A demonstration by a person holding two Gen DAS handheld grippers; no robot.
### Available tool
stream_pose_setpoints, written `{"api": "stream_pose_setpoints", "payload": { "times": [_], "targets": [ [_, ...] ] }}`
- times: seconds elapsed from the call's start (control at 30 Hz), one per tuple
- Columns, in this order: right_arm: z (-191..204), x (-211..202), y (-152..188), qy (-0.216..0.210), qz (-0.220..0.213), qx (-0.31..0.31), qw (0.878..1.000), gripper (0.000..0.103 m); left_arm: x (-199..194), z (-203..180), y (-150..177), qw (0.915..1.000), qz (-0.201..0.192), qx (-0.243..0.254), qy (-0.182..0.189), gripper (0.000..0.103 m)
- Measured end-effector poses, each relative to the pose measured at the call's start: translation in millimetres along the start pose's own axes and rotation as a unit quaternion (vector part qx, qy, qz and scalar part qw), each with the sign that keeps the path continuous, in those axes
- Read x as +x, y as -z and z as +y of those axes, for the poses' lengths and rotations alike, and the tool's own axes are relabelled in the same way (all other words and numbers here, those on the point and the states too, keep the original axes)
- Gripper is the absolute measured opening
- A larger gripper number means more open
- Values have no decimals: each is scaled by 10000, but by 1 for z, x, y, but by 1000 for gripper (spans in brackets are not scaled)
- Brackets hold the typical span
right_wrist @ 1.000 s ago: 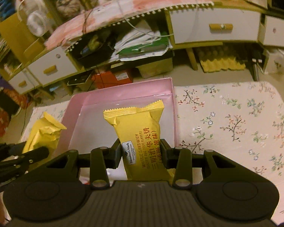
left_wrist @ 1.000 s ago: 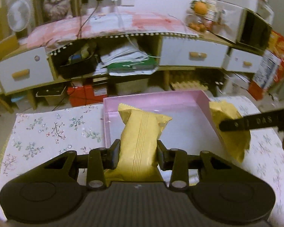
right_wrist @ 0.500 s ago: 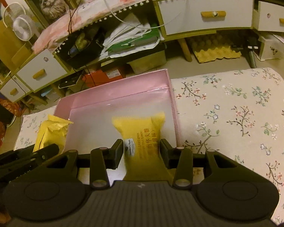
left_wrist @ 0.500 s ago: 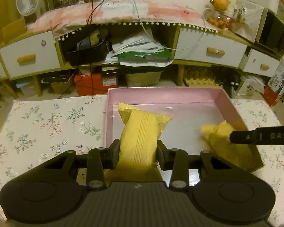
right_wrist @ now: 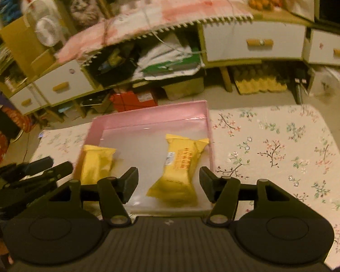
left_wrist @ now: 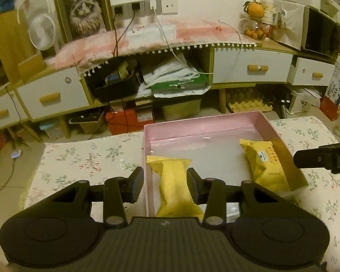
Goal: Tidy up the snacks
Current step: 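Carry the yellow packet in the right gripper into the box while the left gripper places its yellow packet, then grasp a red sausage packet with the left gripper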
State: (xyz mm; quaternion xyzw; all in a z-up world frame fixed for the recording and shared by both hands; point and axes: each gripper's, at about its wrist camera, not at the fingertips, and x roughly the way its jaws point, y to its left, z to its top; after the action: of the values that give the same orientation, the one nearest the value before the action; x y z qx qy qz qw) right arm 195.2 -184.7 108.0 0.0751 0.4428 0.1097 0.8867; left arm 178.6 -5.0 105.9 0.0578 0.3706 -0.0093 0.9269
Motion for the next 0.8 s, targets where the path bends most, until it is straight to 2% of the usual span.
{"api": "stream_pose_setpoints", "payload": {
  "times": [0.13, 0.3, 0.4, 0.53, 0.67, 0.8],
  "targets": [
    [13, -23, 11, -70, -70, -153, 9998, 66, -25, 2, 6, 10000, -40, -8, -58, 47],
    [27, -50, 28, -31, -44, -269, 9996, 67, -60, 12, 25, 9999, -44, -115, 8, 49],
    [33, -69, 38, 12, 52, -328, 9994, 69, -78, 23, 38, 9998, -40, -127, 116, 54],
    [30, -78, 56, -99, 138, -257, 9995, 78, -91, 37, 64, 9999, 59, -95, 108, 55],
    [21, -58, 78, -167, 632, 61, 9978, 71, -88, 48, 92, 9992, 373, -75, 105, 55],
    [11, -52, 85, -39, 879, 321, 9956, 72, -76, 59, 107, 9981, 593, -110, 136, 55]
  ]
}}
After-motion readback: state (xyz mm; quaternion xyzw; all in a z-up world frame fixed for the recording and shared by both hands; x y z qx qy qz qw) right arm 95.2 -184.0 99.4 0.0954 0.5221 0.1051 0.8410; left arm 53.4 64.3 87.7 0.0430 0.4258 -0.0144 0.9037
